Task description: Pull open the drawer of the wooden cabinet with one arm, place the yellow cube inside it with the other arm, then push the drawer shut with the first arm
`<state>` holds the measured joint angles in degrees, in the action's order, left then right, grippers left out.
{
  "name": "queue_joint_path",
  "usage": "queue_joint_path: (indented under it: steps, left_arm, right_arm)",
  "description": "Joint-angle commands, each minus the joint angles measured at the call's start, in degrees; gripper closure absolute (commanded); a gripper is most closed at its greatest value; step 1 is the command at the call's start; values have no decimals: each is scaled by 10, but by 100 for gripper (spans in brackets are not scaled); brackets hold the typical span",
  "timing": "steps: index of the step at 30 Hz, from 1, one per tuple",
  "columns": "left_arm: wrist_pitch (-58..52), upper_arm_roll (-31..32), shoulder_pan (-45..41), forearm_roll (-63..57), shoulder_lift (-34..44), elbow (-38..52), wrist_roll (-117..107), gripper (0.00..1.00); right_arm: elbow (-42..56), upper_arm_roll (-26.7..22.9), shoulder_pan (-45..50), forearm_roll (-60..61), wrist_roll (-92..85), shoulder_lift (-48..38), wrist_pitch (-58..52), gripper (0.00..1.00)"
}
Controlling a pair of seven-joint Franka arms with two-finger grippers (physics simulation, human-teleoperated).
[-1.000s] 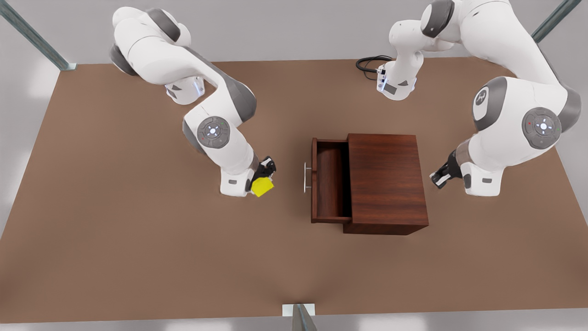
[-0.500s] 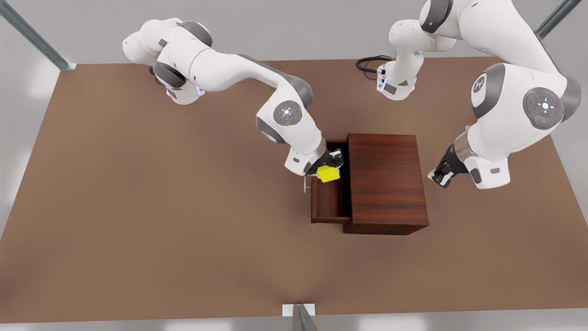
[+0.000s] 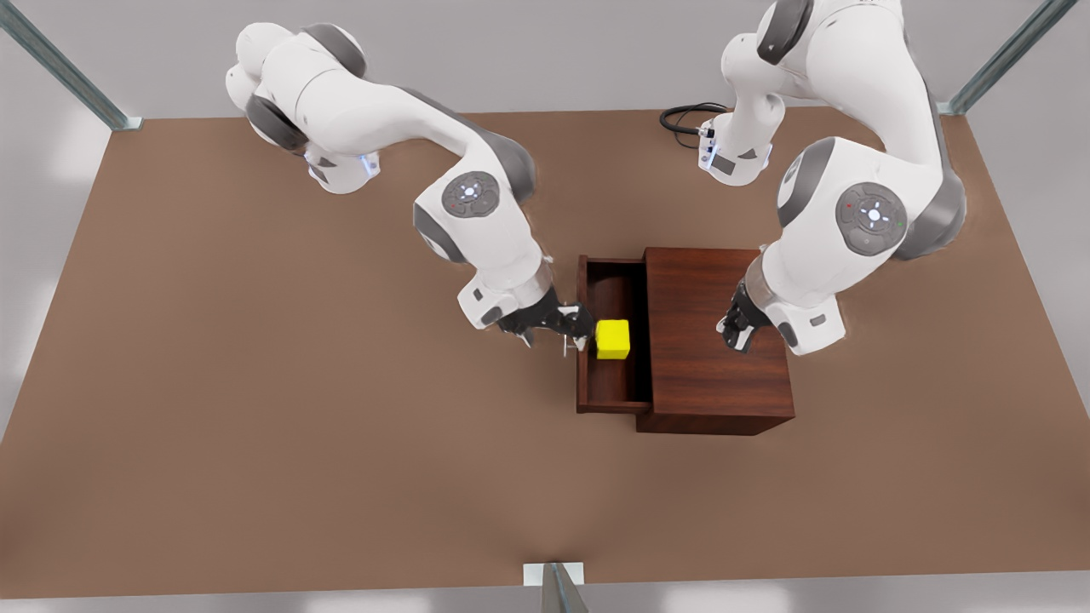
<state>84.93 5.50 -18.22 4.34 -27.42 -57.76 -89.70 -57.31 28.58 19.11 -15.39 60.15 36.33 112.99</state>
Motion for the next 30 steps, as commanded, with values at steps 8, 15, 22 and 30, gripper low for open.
queue_joint_path:
  steps: [8, 15, 22, 30]
  left_arm:
    - [226, -2, -171, 41, -108, -4, -522, 79]
    - [299, -2, -219, -47, -175, -48, -553, 79]
    - [274, -3, -219, -83, -172, -136, -437, 79]
    - [223, -2, -203, -79, -155, -151, -386, 79]
  right_arm:
    - [-221, -253, -116, 138, -633, -212, -186, 0]
    - [-188, -250, -121, 142, -613, -205, -192, 0]
    - [-188, -250, -119, 143, -605, -204, -184, 0]
    - [-188, -250, -121, 143, -606, -195, -178, 0]
